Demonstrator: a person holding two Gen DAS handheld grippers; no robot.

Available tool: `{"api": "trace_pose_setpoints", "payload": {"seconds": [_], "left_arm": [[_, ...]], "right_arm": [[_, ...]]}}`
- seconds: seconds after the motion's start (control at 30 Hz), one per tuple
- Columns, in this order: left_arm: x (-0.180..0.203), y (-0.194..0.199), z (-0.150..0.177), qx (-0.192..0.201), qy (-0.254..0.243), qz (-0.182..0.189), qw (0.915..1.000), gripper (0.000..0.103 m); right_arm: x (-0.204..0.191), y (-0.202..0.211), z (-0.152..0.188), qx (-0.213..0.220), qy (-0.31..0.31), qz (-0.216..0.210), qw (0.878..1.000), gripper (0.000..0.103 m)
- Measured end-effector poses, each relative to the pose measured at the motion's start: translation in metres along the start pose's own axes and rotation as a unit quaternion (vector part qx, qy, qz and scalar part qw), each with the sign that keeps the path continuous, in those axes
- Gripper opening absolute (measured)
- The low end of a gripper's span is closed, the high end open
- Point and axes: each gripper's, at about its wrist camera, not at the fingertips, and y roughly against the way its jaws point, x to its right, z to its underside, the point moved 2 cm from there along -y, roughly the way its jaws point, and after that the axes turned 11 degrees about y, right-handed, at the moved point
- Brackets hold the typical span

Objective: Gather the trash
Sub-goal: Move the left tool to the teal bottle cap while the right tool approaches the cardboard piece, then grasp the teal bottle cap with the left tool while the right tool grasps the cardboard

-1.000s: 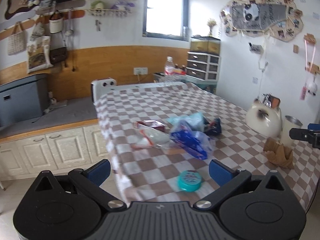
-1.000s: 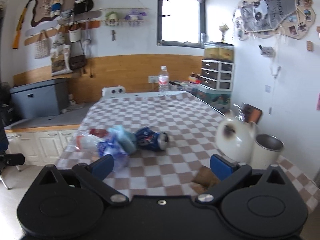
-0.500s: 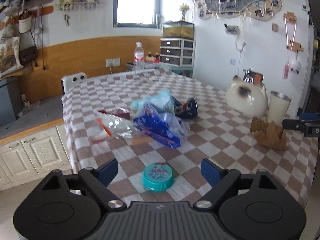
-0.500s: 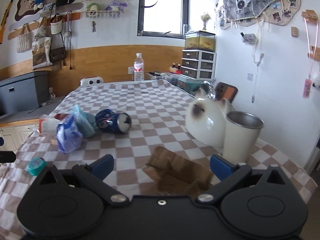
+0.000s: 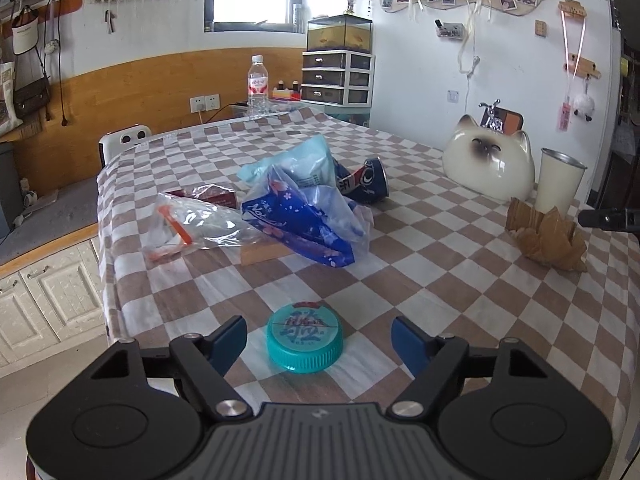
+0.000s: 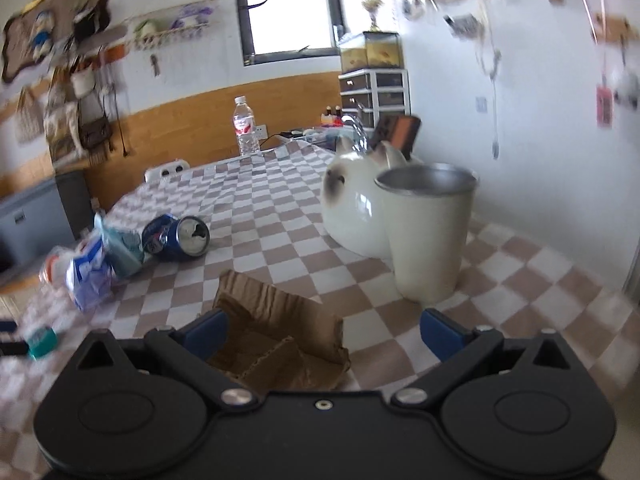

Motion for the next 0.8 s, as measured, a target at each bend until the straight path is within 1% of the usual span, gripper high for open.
{"api": "trace_pose_setpoints", "payload": {"seconds": [0.17,0.3,0.4,0.53,0.67,0.7,0.8], "left_arm": [[0.002,-0.006,0.000,-0.001,-0.010,0.001,1.0000,0.078],[0.002,-0.012,0.000,-0.004,-0.016,-0.001,0.9999,0.073],[0.002,-0.017,0.000,-0.006,-0.017,-0.007,0.9998,0.069],[0.001,-0.025,0.001,-0.010,-0.019,-0.014,0.9997,0.067],[-0.002,-0.029,0.003,-0.018,-0.014,-0.016,0.9996,0.067],[-0.003,-0.029,0.003,-0.016,-0.012,-0.018,0.9996,0.067],[-0.006,-0.031,0.002,-0.020,-0.008,-0.018,0.9996,0.066]], "right_arm": [[0.003,-0.020,0.007,0.006,-0.049,-0.044,0.998,0.103],[-0.009,-0.027,0.008,0.002,-0.055,-0.080,0.995,0.103],[-0.027,-0.024,0.008,0.000,-0.030,-0.106,0.994,0.103],[-0.054,-0.012,0.007,0.003,0.016,-0.139,0.990,0.103],[-0.081,0.002,0.005,0.009,0.060,-0.176,0.983,0.103],[-0.086,0.007,0.005,0.009,0.074,-0.176,0.982,0.103],[-0.095,0.015,0.002,0.013,0.102,-0.154,0.983,0.103]]}}
